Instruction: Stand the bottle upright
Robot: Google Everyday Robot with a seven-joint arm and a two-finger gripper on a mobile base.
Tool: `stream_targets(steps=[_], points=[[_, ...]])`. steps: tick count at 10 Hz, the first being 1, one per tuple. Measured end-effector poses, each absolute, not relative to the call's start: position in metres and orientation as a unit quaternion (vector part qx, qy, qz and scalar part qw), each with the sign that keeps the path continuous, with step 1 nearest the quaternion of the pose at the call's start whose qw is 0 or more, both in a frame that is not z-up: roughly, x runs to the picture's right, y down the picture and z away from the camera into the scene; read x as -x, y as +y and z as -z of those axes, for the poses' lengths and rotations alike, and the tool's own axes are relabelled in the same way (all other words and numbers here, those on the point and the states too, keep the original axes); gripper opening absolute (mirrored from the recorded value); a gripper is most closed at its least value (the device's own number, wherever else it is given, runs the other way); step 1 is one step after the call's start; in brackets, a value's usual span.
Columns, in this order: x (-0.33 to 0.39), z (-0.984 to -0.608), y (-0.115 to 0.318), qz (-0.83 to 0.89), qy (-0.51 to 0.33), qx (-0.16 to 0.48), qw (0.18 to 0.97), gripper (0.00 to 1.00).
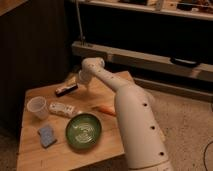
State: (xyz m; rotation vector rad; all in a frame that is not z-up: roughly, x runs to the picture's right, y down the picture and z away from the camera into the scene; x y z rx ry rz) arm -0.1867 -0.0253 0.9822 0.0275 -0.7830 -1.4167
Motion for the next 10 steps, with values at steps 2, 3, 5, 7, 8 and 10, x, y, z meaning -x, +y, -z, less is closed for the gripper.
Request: stream_targets(steps=[2,3,5,7,8,10], points=[[0.186,-0.982,-0.026,0.637,-0.351,-0.008,0.686,0.8],[0.184,-0.978,-0.028,0.659,-0.35,0.008,0.666,0.8],[0.185,-0.951,-0.038,0.737,-0.34,0.024,0.584,0.8],[0.178,-0.916,-0.047,0.794,-0.33,0.032,0.509,0.8],[0.184,-0.887,-0.037,0.824,-0.332,0.033,0.458,0.8],[0.169,-0.862,-0.016,0.839,-0.334,0.039,0.429,0.8]])
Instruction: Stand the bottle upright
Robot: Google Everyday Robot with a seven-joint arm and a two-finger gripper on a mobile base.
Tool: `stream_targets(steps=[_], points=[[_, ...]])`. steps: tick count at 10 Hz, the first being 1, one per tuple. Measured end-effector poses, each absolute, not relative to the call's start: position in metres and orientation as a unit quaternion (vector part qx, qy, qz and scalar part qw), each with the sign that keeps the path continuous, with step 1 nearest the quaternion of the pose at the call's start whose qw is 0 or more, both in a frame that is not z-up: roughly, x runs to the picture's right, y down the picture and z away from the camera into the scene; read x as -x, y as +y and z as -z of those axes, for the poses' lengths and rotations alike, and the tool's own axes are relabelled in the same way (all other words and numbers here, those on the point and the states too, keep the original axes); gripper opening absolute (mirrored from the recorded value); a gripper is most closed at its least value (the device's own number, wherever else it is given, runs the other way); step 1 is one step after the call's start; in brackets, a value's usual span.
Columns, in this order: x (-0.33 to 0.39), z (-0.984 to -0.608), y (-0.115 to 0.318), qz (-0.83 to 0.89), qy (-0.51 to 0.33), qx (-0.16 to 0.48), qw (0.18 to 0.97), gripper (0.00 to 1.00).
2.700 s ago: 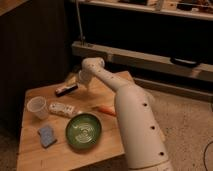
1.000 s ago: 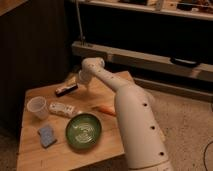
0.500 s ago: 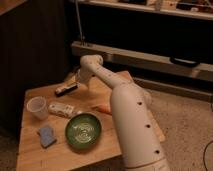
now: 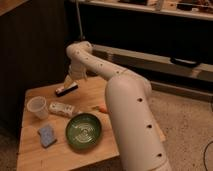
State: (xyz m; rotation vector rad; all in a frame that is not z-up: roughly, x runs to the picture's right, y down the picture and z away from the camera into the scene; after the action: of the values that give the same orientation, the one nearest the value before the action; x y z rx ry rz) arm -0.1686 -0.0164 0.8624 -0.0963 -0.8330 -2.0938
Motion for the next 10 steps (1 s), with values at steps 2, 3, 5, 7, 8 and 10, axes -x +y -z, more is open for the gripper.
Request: stream_targets(steps=[2,3,5,7,8,10], points=[[0.148,-0.838,0.014,0.836,-0.346,0.029,0.424,0.8],[0.135,-0.829,0.025,0.831,-0.356,0.024,0.428,0.8],[0.124,-0.82,0.035,0.826,-0.366,0.02,0.428,0.8],[0.128,-0.82,0.035,0.827,-0.367,0.018,0.426,0.8],[0.127,-0.82,0.035,0.827,-0.366,0.018,0.427,0.8],[0.126,-0.82,0.035,0.827,-0.365,0.019,0.426,0.8]])
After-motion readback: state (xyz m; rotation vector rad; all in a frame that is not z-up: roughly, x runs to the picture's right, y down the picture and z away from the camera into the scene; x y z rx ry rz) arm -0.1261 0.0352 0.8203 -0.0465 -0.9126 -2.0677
